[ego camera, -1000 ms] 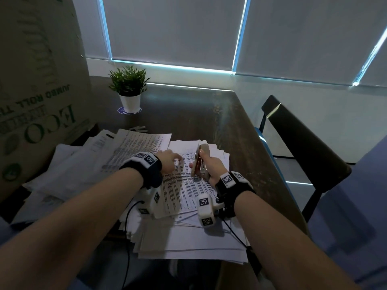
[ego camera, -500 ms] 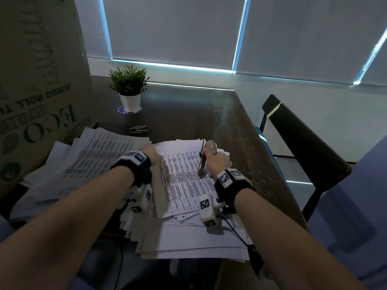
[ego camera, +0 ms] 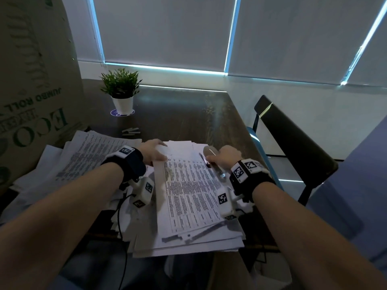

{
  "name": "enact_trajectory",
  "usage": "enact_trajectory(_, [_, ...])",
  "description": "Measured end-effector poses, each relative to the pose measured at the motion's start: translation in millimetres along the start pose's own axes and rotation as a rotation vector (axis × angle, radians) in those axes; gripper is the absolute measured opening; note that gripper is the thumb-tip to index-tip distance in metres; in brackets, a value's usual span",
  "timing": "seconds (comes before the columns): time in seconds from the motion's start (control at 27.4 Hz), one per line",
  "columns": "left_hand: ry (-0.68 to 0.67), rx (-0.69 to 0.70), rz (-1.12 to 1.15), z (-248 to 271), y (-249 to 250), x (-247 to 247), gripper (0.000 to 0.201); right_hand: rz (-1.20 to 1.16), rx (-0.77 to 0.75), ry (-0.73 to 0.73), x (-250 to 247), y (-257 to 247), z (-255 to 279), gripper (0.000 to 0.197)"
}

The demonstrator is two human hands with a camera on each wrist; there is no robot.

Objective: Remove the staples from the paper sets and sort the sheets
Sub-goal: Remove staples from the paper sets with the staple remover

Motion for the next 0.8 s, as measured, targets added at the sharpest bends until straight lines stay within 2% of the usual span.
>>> enact_trajectory(0.07, [-0.051, 0.001, -0.068, 1.8, 3.0, 11.5, 0.044, 0.13, -0.112, 0.045, -9.1, -9.1, 6.1, 0.047])
enact_trajectory(0.15, [-0.089, 0.0, -0.194, 0.8, 1.4, 26.4, 0.047, 0.103, -0.203, -0.042, -5.9, -17.8, 17.4, 0.034])
enact_trajectory(0.26, [-0.021, -0.012, -0.312, -0.2, -1.9, 37.9, 0.047, 0.148, -0.263, -0.118, 15.0, -25.4, 26.0, 0.03])
enact_trajectory(0.33, [0.038, -0.037, -0.229, -1.5, -5.1, 39.3, 0.041, 0.159, -0.301, -0.124, 27.9, -28.5, 28.2, 0.034])
enact_trajectory(0.4, [0.066, -0.124, 0.089, 0.0, -12.1, 44.7, 0.027, 0.173, -0.359, -0.107, 36.5, -32.7, 31.5, 0.044])
enact_trajectory(0.48, [0.045, -0.225, 0.349, 4.8, -18.4, 52.4, 0.013, 0.189, -0.41, -0.068, 40.1, -37.2, 34.6, 0.044])
enact_trajectory(0.55, [0.042, -0.261, 0.401, 4.1, -23.4, 55.0, 0.008, 0.168, -0.433, -0.069, 42.9, -39.3, 33.2, 0.043])
enact_trajectory(0.66, [0.01, -0.262, 0.407, 0.8, -26.2, 54.6, 0.01, 0.147, -0.438, -0.08, 44.9, -40.3, 31.9, 0.041])
enact_trajectory(0.8, [-0.034, -0.255, 0.321, -5.9, -38.9, 49.6, 0.037, 0.163, -0.464, -0.065, 49.1, -41.7, 30.8, 0.04])
Point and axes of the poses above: each hand's wrist, its own z-axis away from the middle knuckle, its own x-axis out of the palm, y = z × x, the point moved 5 cm from there along -z, towards the middle knuckle, and after that the axes turned 10 degrees about x, right-handed, at the moved point
